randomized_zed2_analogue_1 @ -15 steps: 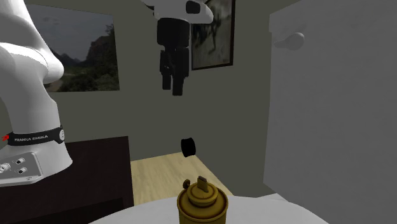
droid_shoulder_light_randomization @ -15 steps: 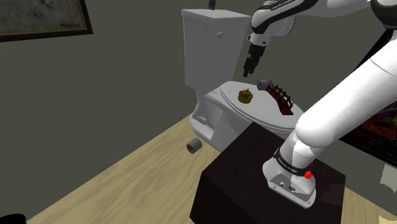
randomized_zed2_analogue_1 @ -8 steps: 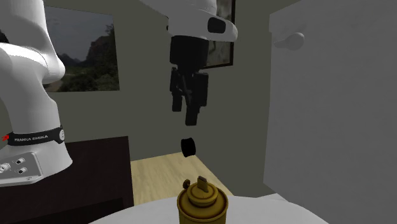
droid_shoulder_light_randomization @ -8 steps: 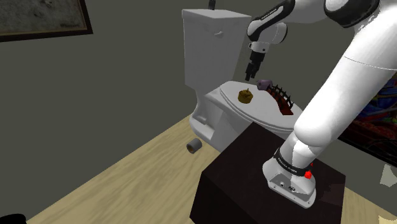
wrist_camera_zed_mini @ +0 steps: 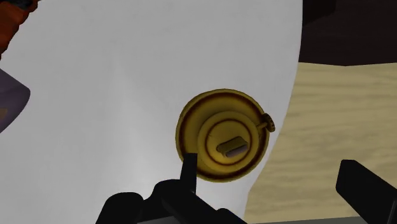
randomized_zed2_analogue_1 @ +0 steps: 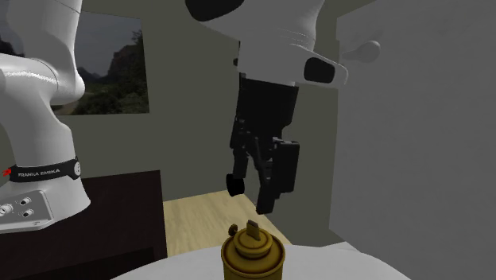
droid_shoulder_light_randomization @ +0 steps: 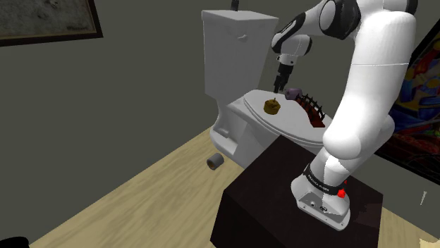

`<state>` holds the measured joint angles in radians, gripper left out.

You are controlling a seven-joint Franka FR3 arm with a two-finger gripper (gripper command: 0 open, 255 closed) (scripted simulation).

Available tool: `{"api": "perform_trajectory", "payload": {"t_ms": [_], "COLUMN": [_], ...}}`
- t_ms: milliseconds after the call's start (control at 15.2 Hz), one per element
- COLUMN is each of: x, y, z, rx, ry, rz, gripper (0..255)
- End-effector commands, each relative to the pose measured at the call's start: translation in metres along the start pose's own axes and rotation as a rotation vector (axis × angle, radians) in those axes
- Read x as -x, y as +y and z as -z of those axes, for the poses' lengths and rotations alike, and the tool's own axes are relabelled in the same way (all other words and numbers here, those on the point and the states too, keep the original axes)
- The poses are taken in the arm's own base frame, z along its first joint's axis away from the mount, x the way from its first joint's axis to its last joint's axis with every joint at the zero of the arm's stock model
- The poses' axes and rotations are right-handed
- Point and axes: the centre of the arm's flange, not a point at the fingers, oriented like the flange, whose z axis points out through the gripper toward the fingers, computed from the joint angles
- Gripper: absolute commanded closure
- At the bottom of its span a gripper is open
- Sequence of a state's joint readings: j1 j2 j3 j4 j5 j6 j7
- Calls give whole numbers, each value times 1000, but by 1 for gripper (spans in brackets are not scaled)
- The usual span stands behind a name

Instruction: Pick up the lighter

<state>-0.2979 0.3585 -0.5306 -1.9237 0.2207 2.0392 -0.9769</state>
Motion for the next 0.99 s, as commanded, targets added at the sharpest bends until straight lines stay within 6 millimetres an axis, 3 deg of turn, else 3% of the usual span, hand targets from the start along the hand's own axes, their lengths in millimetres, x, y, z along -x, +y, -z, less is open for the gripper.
{"api": "perform_trajectory", "payload": {"t_ms": [0, 330, 462, 528, 924], "x": [-2, -6, -6, -6, -6], "y": [7, 11, 11, 11, 11], "z": [-11, -40, -40, -40, -40], "rx": [-2, -2, -2, -2, -1], "ry": [-1, -1, -1, -1, -1], "rz": [0, 0, 0, 0, 0], "gripper": [0, 0, 0, 255, 255]}}
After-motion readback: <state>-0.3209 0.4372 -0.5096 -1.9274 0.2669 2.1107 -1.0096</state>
